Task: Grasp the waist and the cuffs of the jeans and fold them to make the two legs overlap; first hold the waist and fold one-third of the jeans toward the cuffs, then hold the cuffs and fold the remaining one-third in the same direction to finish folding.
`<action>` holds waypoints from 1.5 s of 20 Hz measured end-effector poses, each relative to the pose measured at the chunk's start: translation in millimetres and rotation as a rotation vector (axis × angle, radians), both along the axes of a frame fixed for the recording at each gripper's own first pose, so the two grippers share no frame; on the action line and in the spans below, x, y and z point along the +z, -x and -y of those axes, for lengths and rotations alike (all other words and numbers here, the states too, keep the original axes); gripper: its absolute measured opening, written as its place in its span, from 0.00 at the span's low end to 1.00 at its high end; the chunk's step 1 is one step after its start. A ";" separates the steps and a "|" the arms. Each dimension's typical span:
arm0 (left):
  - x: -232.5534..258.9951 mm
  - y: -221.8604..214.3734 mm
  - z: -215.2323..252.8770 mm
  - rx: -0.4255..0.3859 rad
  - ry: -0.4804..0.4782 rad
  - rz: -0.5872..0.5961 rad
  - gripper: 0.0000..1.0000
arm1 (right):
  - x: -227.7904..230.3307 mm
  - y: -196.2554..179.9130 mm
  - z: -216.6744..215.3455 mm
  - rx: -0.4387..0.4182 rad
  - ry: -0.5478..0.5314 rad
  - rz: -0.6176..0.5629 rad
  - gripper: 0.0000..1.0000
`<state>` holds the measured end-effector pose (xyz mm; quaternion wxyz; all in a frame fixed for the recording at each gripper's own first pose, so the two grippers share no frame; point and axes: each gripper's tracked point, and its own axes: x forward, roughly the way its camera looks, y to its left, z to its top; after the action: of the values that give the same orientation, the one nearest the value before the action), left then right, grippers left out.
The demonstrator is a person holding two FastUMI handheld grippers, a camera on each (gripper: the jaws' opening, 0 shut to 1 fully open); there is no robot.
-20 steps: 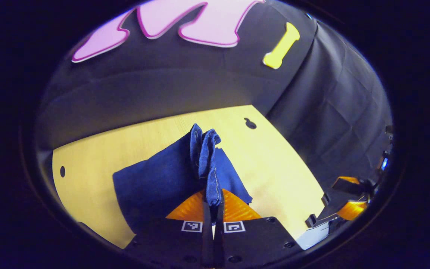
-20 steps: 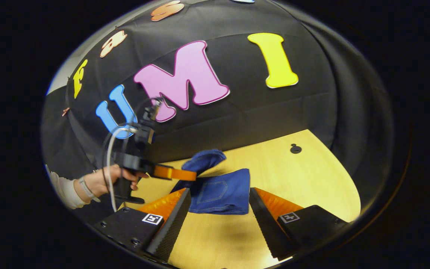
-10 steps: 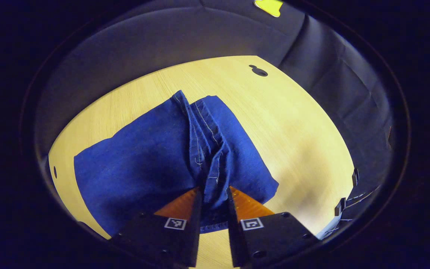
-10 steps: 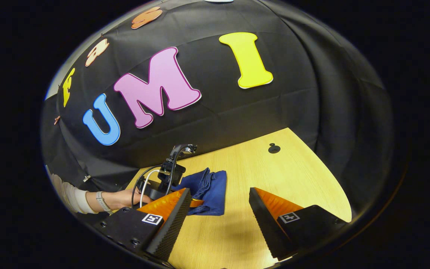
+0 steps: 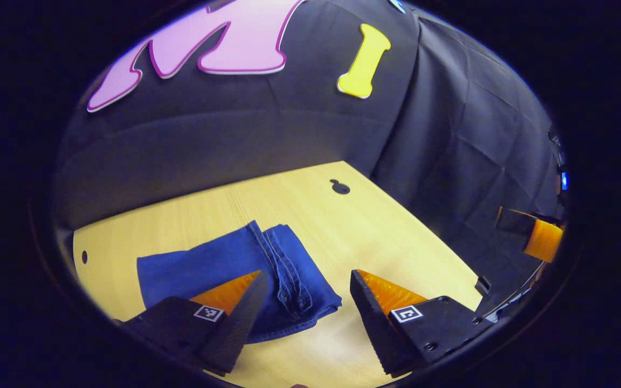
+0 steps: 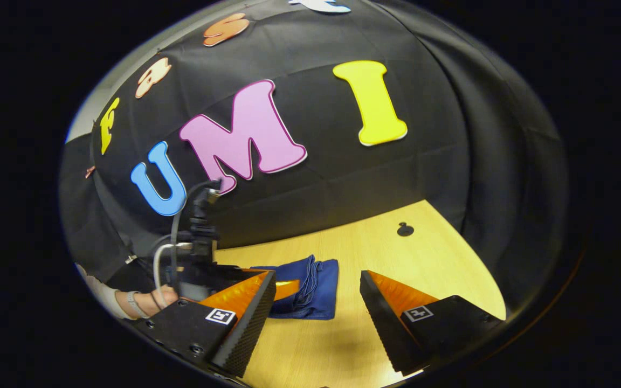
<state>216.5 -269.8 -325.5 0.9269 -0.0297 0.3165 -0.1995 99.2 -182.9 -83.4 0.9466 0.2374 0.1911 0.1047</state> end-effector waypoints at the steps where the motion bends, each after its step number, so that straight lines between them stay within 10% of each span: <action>1: 17.8 10.3 -8.9 0.023 0.012 0.050 0.96 | 11.9 5.1 -1.6 -0.006 0.016 0.026 0.96; 9: 151.1 177.4 -93.3 0.265 0.081 0.318 0.96 | 100.8 83.6 -38.5 0.051 0.189 0.179 0.97; 17: 207.4 310.8 -154.6 0.378 -0.021 0.507 0.96 | 187.1 159.0 -34.8 -0.082 0.234 0.340 0.96; 30: 254.9 317.5 -145.0 0.398 -0.068 0.613 0.96 | 216.6 173.7 -22.2 -0.133 0.301 0.441 0.96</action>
<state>-101.0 -124.9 -70.7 0.9998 0.0012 0.0186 -0.0043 -74.4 -160.7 133.2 0.9948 0.0775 -0.0220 0.0619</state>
